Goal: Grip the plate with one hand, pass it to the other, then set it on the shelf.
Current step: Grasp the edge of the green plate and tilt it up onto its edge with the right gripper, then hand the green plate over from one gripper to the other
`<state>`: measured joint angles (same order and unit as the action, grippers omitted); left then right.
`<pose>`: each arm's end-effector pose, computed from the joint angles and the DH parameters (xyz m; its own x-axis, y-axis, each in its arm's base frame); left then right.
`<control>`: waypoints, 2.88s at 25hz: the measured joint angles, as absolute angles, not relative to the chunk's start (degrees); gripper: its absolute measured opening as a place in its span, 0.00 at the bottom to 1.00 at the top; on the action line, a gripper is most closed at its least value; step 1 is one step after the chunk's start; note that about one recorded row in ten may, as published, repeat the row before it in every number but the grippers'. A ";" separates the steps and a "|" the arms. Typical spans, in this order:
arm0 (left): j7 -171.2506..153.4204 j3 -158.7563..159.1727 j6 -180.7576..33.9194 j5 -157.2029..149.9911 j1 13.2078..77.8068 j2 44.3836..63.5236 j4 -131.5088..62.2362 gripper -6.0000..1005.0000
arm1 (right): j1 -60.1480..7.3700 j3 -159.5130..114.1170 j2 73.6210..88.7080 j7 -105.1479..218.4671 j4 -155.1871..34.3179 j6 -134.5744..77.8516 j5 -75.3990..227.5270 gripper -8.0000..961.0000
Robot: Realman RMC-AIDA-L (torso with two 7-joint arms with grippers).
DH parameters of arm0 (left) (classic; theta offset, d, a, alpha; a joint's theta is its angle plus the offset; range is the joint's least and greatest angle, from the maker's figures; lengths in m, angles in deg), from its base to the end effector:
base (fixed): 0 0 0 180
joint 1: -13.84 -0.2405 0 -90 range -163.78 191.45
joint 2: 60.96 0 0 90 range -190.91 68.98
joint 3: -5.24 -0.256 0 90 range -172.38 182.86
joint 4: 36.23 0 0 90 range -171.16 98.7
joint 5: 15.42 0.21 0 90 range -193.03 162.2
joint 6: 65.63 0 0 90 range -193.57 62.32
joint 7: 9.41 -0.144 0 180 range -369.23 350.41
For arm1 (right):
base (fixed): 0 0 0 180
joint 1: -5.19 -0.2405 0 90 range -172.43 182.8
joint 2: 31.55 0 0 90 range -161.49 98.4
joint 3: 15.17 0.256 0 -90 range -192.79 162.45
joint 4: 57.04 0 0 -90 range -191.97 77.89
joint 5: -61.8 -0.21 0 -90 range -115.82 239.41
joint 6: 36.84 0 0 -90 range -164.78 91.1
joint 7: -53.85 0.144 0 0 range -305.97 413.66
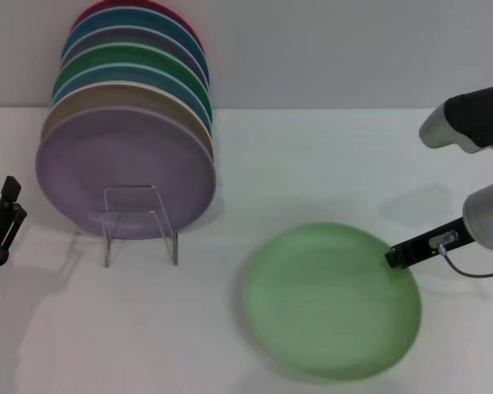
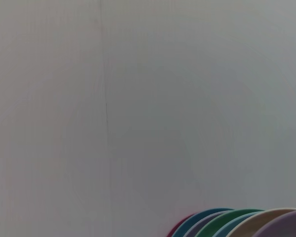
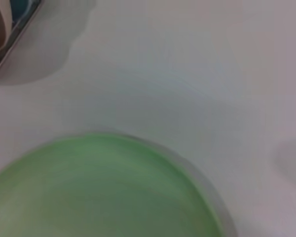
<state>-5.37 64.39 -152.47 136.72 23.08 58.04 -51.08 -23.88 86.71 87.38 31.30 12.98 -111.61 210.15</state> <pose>-0.3283 0.2438 0.0003 0.7137 -0.2792 0.6424 0.6187 -0.1788 -0.7650 0.2334 0.3625 -0.0058 0.5420 -0.8393 -0.0435 -0.7324 -0.4463 -0.5142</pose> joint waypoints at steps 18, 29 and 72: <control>-4.36 60.81 -156.47 137.05 22.07 57.41 -54.11 0.79 | -14.36 86.85 87.47 26.97 30.66 -111.12 203.36 0.03; -4.90 59.00 -134.60 146.82 19.51 49.15 -80.72 0.78 | -3.01 86.70 87.56 20.55 45.85 -105.18 200.10 0.03; -54.88 81.92 -23.98 113.78 34.64 57.19 -127.72 0.68 | 3.62 79.48 87.65 9.90 50.45 -93.00 197.59 0.03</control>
